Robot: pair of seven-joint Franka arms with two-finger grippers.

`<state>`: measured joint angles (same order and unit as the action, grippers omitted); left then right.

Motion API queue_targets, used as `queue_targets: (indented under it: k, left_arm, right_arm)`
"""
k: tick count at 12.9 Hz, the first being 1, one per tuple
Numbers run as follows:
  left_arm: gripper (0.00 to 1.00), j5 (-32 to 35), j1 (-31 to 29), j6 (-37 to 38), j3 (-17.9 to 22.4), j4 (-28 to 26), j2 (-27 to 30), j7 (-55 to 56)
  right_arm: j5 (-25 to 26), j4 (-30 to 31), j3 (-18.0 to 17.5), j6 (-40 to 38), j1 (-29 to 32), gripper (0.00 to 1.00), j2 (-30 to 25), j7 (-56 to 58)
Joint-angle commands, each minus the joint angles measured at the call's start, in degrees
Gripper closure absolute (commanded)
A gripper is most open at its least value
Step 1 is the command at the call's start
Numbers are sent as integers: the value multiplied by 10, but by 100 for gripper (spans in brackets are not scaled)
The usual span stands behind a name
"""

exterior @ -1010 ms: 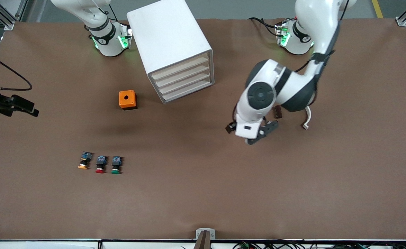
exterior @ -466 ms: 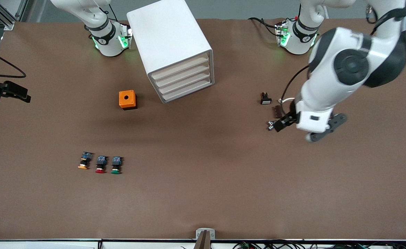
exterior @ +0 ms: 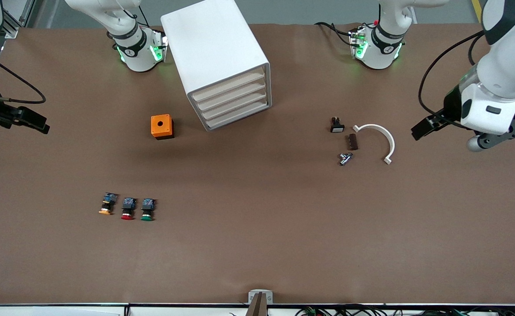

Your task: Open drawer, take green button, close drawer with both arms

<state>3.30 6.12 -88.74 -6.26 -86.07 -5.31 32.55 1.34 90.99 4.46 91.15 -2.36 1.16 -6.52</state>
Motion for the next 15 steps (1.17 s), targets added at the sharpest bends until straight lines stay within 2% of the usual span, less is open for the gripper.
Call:
queue_targets:
  k: [1,4,6,8,13,15]
  left_arm:
    - [0,21,-1,17,-1,18,8,-73]
    - [0,14,-20,17,14,7,37,-171]
    - [0,12,-30,18,19,-18,64,-208]
    - [0,-3,-51,30,19,-26,79,-247]
    - [0,-14,-58,21,13,-64,108,-257]
    - [0,-28,-55,13,12,-103,142,-264]
  right_arm:
    - [6,37,-15,20,24,0,-34,53]
    - [9,26,-13,21,18,0,-32,58]
    - [8,-18,-13,17,16,0,-15,60]
    - [3,-34,-12,18,15,0,-5,58]
    - [-5,-47,-14,-24,16,0,1,50]
    - [-4,-49,-16,-21,11,0,1,48]
